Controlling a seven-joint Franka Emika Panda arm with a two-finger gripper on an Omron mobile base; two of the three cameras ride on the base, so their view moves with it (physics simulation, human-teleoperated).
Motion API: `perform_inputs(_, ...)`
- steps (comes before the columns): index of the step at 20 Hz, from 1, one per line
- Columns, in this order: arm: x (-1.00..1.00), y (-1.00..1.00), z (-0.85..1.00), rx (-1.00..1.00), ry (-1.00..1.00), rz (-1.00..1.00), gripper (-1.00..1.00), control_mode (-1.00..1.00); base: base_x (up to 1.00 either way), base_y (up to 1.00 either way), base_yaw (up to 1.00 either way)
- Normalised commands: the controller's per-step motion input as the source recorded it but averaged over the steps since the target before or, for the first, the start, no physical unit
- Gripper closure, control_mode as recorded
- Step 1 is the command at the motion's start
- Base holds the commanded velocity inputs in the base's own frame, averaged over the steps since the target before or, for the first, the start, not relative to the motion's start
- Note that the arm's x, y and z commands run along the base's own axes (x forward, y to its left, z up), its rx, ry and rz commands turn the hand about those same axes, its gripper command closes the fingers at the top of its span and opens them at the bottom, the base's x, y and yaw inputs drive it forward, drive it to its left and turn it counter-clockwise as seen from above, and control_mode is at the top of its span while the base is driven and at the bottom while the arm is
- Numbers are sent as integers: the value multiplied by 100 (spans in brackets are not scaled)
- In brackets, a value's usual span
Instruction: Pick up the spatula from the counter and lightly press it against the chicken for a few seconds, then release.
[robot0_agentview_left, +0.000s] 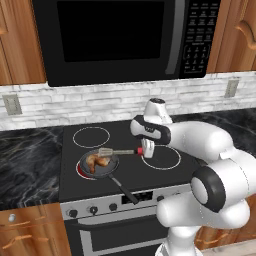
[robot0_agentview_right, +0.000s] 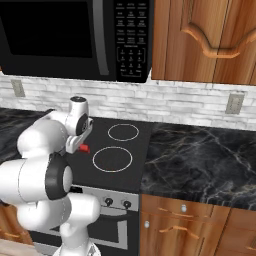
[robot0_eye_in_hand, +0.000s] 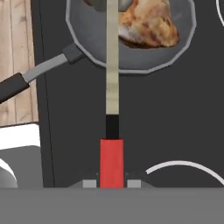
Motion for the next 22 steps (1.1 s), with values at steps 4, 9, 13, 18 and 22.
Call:
perform_inputs(4,18,0,-13,0,2,0,100,-100,0,0,0)
perform_inputs(9,19,0,-15,0,2,0,100,-100,0,0,0)
perform_inputs(13,19,2,-17,0,2,0,100,-100,0,0,0)
perform_inputs(18,25,11,-17,-1,3,0,100,-100,0,0,0)
perform_inputs(22,27,15,-16,-2,2,0,100,-100,0,0,0)
